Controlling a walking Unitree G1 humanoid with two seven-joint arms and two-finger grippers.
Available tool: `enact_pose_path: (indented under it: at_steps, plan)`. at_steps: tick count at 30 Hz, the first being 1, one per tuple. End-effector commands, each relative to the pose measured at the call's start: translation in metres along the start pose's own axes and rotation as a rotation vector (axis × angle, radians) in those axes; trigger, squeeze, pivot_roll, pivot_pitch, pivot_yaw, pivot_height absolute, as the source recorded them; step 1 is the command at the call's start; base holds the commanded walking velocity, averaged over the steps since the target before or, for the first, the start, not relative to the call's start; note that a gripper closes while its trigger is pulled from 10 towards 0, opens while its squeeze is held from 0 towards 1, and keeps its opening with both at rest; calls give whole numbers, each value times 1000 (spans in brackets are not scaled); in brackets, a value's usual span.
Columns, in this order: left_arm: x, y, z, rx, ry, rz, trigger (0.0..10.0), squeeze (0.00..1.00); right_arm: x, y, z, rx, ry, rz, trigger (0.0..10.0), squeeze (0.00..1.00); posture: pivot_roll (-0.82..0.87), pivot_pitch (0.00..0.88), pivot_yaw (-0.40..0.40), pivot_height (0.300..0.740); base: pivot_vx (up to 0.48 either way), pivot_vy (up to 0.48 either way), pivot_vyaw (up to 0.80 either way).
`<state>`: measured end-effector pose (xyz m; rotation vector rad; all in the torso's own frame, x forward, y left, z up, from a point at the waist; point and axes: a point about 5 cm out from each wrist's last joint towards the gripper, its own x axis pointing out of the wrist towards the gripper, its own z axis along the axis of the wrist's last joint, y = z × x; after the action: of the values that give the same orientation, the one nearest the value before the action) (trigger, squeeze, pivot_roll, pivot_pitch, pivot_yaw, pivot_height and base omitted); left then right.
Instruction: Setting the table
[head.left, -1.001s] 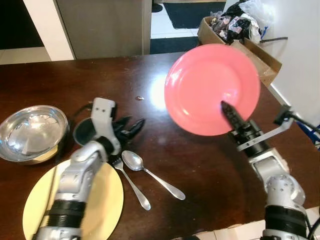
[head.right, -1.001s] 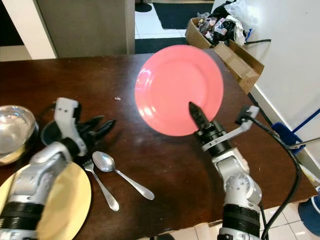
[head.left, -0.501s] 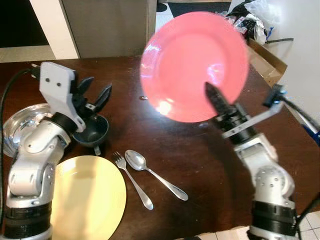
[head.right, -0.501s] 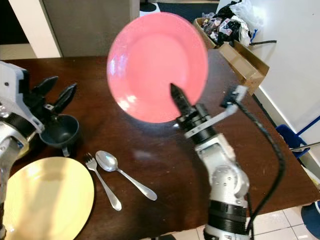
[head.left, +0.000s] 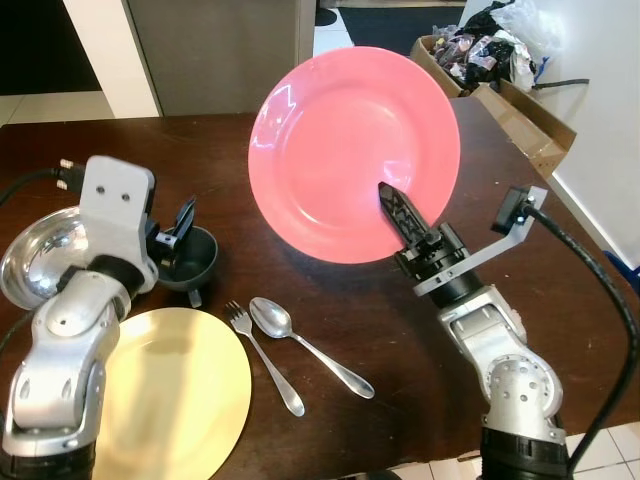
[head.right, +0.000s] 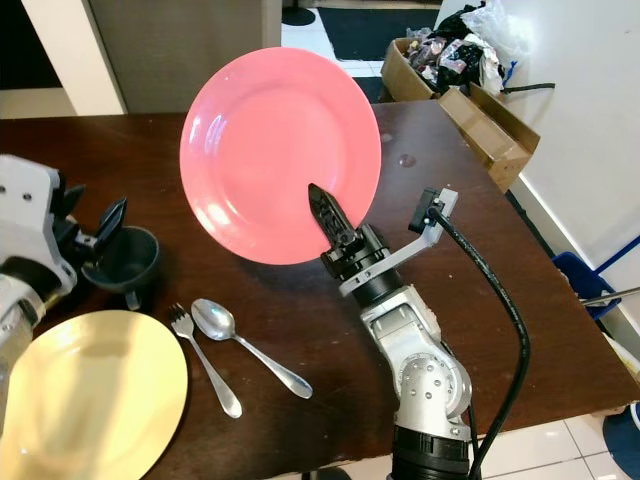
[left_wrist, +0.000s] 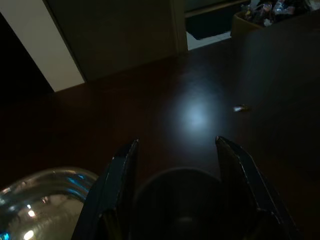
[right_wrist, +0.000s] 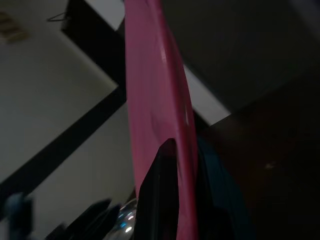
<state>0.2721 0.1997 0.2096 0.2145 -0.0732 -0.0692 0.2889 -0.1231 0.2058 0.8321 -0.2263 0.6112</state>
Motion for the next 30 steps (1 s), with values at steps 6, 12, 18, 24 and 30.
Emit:
enact_pose_path:
  at_steps: [6,12,18,24,30]
  plan:
    - [-4,-10,-2,20,4,28,10000,0,4,-6,9,-167,-37,-114,10000,0,-32,61,10,740,0,0,0]
    - [-5,-15,0,1,-15,24,10000,0,7,0,11,-202,-43,-87,10000,0,-36,55,8,740,0,0,0]
    - [-4,-8,4,-2,-38,58,10000,0,5,11,2,-187,21,22,10000,0,-47,48,12,740,0,0,0]
    - [0,-6,6,-20,-62,94,10000,0,8,17,-11,-143,59,62,10000,0,-43,31,-26,740,0,0,0]
    - [2,-8,13,-27,-90,97,10000,0,11,13,-10,-136,53,59,10000,0,-33,11,-17,740,0,0,0]
